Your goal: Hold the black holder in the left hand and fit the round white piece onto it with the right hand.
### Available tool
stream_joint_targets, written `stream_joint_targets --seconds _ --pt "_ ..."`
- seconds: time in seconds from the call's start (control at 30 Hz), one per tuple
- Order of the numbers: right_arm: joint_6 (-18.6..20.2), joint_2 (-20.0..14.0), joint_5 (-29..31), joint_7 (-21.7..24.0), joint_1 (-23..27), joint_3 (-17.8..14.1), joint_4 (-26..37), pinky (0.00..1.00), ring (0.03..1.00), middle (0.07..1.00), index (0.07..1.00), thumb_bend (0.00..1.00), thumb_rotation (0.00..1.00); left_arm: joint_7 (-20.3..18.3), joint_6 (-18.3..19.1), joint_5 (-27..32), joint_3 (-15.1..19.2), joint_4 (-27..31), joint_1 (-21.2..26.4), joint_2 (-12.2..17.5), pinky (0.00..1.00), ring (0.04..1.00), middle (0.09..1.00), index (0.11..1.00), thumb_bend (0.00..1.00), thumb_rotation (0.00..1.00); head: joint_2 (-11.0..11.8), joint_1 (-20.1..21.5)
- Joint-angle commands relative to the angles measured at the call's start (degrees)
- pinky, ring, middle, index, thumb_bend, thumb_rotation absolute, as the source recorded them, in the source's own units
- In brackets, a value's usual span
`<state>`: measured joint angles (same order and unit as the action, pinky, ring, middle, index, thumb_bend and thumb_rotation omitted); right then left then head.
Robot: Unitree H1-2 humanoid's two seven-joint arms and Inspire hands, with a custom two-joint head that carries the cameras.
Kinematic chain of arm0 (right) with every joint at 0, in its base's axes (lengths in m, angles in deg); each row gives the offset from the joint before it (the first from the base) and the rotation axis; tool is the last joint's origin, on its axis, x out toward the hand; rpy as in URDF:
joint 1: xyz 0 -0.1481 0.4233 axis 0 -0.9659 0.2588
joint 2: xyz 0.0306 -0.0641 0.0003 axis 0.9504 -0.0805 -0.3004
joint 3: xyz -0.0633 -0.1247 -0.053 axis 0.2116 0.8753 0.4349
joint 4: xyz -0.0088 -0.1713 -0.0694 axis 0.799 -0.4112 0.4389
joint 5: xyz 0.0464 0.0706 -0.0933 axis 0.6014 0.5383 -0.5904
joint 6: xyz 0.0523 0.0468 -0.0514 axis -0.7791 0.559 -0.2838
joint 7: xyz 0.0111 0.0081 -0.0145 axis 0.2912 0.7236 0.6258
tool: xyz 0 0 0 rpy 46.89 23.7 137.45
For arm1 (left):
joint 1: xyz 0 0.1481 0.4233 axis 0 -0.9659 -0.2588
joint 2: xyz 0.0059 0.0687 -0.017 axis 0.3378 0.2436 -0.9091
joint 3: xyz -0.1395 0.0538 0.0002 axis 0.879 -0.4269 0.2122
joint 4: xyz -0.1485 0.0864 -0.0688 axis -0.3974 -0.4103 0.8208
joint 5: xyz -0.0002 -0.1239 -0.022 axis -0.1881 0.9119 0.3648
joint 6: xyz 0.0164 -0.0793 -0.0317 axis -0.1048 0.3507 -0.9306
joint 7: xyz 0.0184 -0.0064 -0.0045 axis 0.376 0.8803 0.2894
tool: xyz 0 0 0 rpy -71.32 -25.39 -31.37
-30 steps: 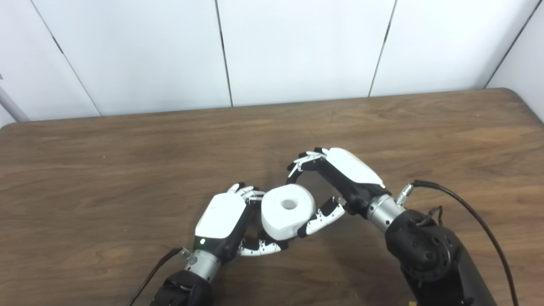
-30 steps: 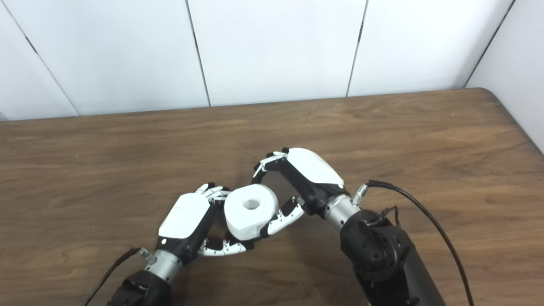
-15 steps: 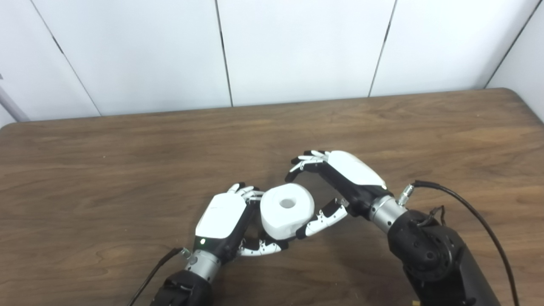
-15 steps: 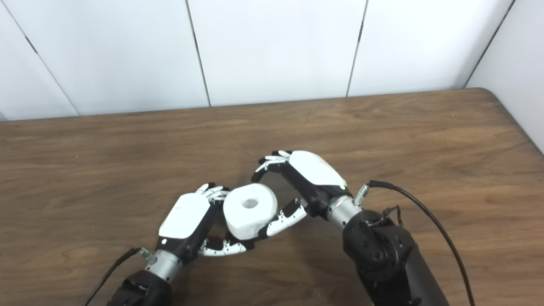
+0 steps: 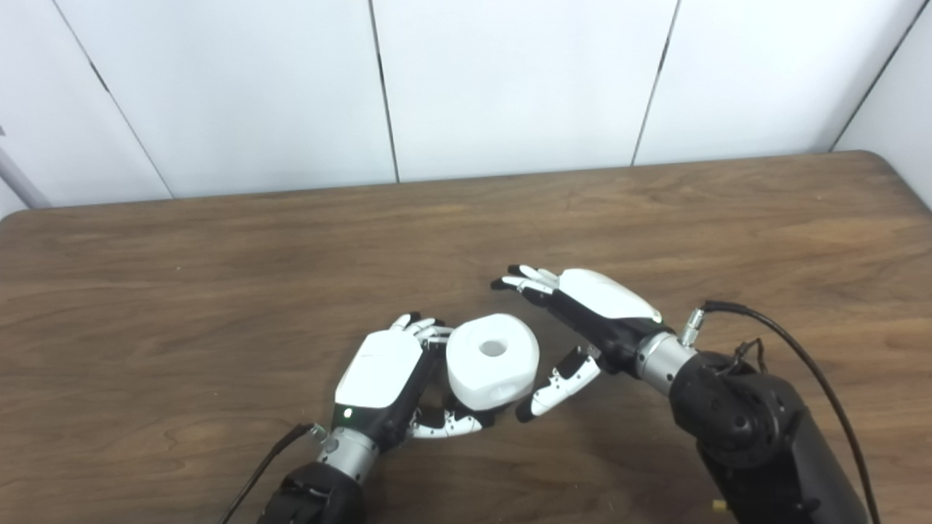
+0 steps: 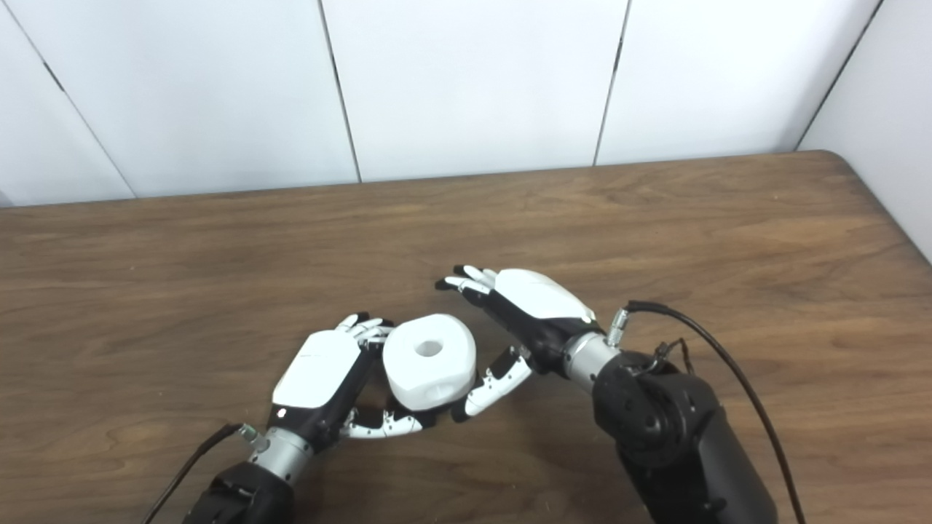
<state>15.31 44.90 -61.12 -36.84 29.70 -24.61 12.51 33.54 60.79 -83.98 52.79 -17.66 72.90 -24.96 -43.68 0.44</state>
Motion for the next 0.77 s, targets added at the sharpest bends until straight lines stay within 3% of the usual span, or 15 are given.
stream_joint_targets --seconds 0.0,0.3,0.7,0.73 --pt "0.16 -0.57 -0.28 0.56 2.02 -1.47 2.98 1.0 1.0 1.0 0.937 1.0 0.31 -1.73 0.12 -0.97 -1.06 -1.45 0.08 0.23 0.95 0.864 0.767 0.485 0.52 0.05 -0.08 0.02" --pt "0.24 -2.26 -0.3 3.61 0.93 -5.52 5.53 1.0 1.0 1.0 0.943 1.0 0.35 -1.31 0.1 -0.04 -0.26 -1.37 -0.23 0.36 0.95 0.865 0.765 0.485 0.52 0.05 0.17 0.2" --pt "0.1 -1.74 1.7 2.29 -0.76 -8.11 5.64 1.0 1.0 1.0 0.935 1.0 0.36 -2.95 2.65 1.03 1.61 1.01 -0.9 -0.37 0.92 0.856 0.777 0.494 0.52 0.07 0.05 -0.25" --pt "0.11 -1.67 1.99 2.16 -0.85 -8.3 5.61 1.0 1.0 1.0 0.936 1.0 0.36 -3.17 2.78 1.72 1.88 1.28 -0.9 -0.43 0.92 0.853 0.779 0.584 0.73 0.14 0.02 -0.4"
